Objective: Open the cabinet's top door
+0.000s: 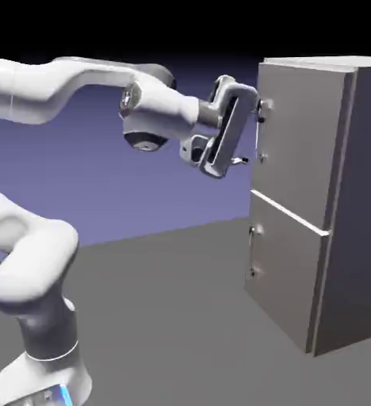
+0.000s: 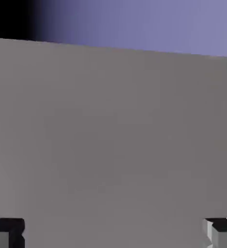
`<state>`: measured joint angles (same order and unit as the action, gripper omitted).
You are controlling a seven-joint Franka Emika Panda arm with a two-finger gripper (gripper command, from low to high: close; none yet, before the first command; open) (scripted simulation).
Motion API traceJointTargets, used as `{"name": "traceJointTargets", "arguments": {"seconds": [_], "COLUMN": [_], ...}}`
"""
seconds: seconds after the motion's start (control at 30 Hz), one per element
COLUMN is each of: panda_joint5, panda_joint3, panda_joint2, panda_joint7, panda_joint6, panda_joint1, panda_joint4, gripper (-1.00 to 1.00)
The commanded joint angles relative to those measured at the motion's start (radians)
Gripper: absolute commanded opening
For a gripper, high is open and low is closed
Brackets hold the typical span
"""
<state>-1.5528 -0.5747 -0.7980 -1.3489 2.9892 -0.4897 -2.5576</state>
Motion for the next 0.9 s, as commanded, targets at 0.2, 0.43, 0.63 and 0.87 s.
{"name": "traceJointTargets", "arguments": {"seconds": [0.2,0.43,0.63,0.87], "panda_joint5": [-0.305,-0.609,-0.870,-1.174], "panda_joint3": [-0.113,-0.225,-0.322,-0.435], "panda_joint2": [-0.045,-0.089,-0.128,-0.172], "panda_joint7": [-0.119,-0.238,-0.341,-0.460], "panda_joint6": [-0.009,-0.019,-0.027,-0.036], "panda_joint1": [-0.098,-0.197,-0.281,-0.379], "panda_joint4": [0.050,0.099,0.141,0.191], "gripper": [1.00,1.00,1.00,1.00]}}
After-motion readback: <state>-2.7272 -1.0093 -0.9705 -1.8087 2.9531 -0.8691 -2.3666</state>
